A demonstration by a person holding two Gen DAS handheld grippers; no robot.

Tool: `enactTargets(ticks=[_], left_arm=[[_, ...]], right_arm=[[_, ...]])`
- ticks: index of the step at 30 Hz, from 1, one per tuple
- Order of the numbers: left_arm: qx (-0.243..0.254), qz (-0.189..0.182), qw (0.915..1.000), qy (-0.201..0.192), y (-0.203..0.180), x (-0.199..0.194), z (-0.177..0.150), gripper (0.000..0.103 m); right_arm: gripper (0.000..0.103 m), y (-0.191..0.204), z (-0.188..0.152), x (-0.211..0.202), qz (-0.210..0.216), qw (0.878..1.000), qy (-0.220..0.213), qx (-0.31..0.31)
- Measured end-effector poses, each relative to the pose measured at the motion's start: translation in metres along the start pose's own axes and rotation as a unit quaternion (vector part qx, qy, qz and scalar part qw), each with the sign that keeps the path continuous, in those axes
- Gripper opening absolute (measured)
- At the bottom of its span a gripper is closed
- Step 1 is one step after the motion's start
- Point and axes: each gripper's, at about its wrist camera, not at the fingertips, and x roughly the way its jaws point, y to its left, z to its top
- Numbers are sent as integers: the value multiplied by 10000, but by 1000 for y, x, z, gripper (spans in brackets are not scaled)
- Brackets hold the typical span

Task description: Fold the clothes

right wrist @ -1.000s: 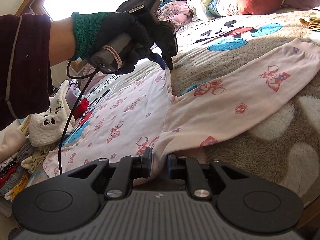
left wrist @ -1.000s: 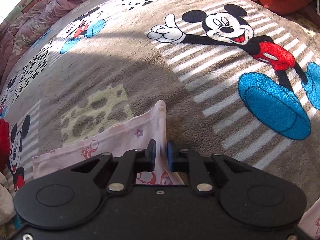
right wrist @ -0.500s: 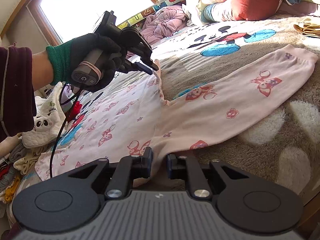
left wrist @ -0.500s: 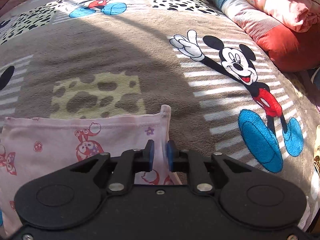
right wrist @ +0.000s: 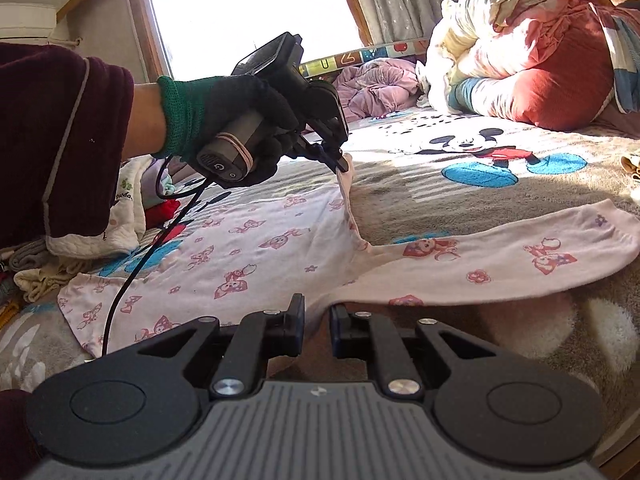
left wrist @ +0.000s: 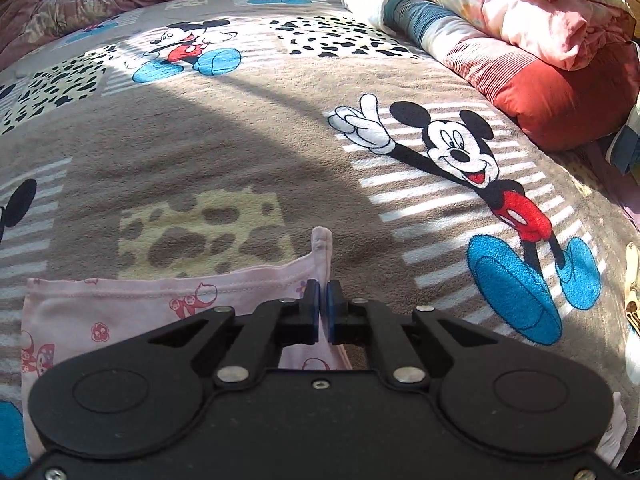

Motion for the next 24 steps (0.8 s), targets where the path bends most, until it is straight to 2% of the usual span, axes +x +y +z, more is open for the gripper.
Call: enactTargets(ticks=[6,13,24], left_arm=[[9,-38,9999,-126,19,-8,0,2],[-44,-97,9997,-230,46,-7,-6,2],[-180,-355,9984,-401,76,3,-21,2]], right_arm=[[15,32,1,3,187,9959,-99,-876],[15,64,-5,14,428,9869,18,-1555],[15,87,-15,29,576,9793,332,-1910]])
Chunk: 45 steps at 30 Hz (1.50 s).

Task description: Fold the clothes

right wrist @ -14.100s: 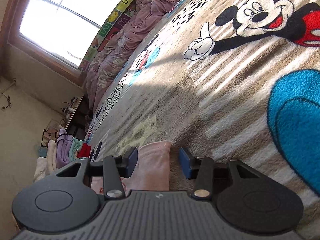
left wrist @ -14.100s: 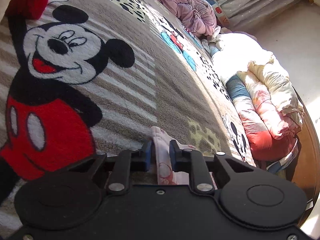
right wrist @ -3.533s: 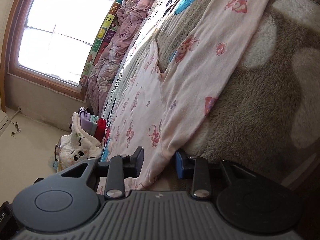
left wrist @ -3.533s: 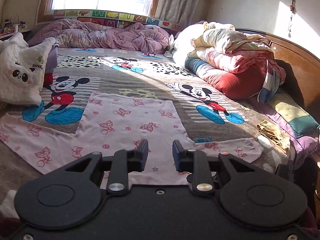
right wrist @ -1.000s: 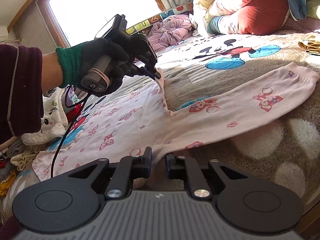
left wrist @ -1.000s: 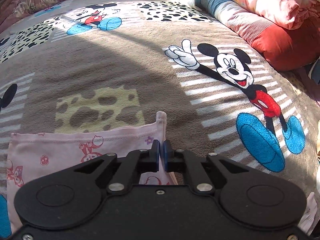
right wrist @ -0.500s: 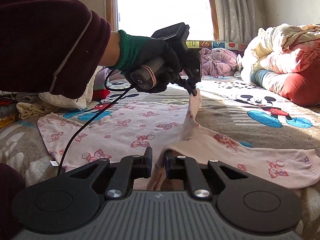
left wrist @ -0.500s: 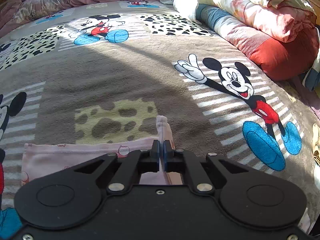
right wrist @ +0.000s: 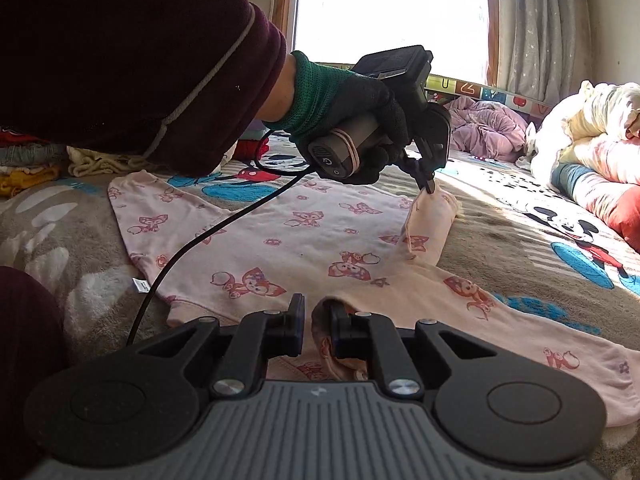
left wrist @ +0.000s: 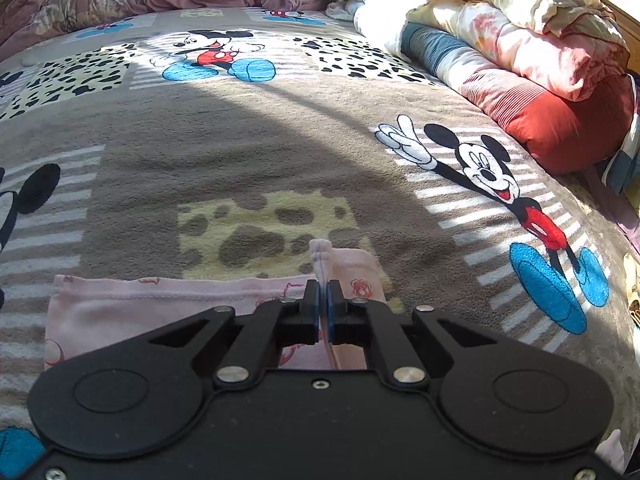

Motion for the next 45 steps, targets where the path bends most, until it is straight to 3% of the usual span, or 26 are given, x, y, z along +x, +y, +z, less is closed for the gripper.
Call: enactTargets(ticks=[9,15,19,21,23,25,28,29,33,35,37,40,42,43,44,45], left_arm=[[-37,-116,9999,-56,10,14,-10,2],[202,190,9994,-196,9,8,-13,5],[445,535,9965,-457,4,-19,-18,5],[750,403,9957,-370,-11,-36,-25,5],[1318,-68,9911,-148,-39,-56,-38,5],[2183,-718,9731,146,-84,-76,-60,12],[3341,-1503,9290,529,-156,-99,-95,30],[3645,-1674,9138,636,-177,-105,-105,31],[4538,-1869,8652,1031,-249,-109,-140,31],[5033,-1703,8391,1165,-278,-104,-160,32],[5391,-1467,8192,1296,-295,-95,-177,32],[5731,-1149,7982,1457,-311,-84,-200,32],[6051,-759,7806,1369,-318,-77,-215,32],[6144,-621,7758,1299,-319,-75,-219,29],[6185,-517,7743,1235,-318,-74,-221,14],[6113,-489,7809,1187,-317,-76,-218,7]], right_arm=[[18,3,-4,12,122,9996,263,46],[24,3,-5,16,168,9993,320,85],[30,3,-4,15,182,9993,309,84],[36,1,-4,14,160,9993,318,125],[39,-1,-6,15,140,9992,341,161],[40,0,-7,14,125,9993,333,118],[41,4,-10,13,78,9995,300,-5],[41,5,-11,13,57,9996,282,-68],[41,10,-15,11,1,9994,204,-270],[42,10,-15,12,-9,9993,204,-310],[42,11,-15,12,-17,9992,206,-346],[42,11,-14,13,-30,9990,210,-400],[42,11,-14,14,-38,9988,213,-436],[42,11,-14,14,-42,9987,214,-454],[42,12,-14,14,-48,9986,221,-472],[42,13,-13,14,-50,9986,224,-477]])
